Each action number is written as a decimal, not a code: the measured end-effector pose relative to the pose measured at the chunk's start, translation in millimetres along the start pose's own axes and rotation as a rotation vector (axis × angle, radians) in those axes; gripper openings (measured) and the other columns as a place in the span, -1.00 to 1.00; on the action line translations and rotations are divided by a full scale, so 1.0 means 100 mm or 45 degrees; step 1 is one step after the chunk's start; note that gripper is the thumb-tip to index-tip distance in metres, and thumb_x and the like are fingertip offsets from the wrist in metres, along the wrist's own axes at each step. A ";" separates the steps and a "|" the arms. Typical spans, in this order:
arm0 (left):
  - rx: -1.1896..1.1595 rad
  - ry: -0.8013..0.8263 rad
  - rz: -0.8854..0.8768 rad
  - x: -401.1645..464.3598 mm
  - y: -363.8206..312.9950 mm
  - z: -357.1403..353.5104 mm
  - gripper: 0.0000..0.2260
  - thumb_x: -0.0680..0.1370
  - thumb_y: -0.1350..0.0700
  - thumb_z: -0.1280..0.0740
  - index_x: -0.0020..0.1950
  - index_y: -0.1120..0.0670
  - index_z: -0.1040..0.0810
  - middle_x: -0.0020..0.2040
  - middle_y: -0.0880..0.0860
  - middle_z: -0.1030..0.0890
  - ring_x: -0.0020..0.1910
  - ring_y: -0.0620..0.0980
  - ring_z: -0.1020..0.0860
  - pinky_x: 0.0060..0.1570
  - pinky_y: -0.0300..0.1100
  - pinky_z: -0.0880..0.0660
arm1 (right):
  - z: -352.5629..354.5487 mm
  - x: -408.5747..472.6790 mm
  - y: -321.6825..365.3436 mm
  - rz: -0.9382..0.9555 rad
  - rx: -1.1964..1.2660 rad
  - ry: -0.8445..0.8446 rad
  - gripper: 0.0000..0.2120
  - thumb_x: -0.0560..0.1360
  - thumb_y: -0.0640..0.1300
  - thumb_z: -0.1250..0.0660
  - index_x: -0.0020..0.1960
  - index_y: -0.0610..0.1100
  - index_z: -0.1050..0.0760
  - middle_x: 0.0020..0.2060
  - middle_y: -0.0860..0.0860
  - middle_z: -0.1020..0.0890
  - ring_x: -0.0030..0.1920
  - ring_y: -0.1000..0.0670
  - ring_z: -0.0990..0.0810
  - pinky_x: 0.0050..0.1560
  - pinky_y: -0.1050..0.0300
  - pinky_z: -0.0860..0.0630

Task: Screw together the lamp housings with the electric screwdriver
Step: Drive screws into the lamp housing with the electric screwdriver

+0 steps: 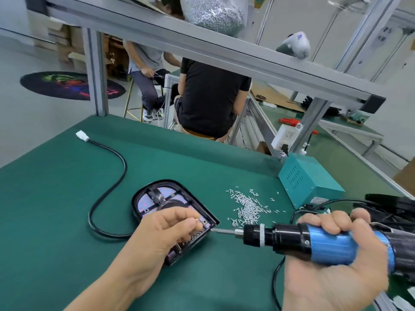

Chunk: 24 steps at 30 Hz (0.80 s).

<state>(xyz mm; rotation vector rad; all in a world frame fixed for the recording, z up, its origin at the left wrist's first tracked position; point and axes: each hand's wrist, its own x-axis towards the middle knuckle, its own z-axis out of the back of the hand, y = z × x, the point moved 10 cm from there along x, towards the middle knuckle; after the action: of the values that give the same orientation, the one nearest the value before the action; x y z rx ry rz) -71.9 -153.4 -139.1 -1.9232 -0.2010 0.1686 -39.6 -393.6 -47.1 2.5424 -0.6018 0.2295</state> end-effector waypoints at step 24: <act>0.240 -0.434 -0.175 -0.11 0.05 0.20 -0.89 0.51 0.24 -0.37 -0.17 0.08 -0.63 -0.23 -0.13 -0.64 -0.27 -0.26 -0.48 -0.20 -0.54 -0.36 | 0.25 -0.20 0.06 -0.009 -0.052 -0.122 -0.81 0.51 -0.19 -0.11 -0.12 0.01 -0.45 -0.41 0.14 -0.43 -0.42 0.18 -0.42 -0.22 0.35 -0.47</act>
<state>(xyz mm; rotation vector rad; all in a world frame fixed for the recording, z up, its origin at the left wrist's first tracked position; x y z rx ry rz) -87.1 -139.3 -151.0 -1.6774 -0.5251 0.4090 -58.6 -404.0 -71.2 2.5268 -0.6268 0.0926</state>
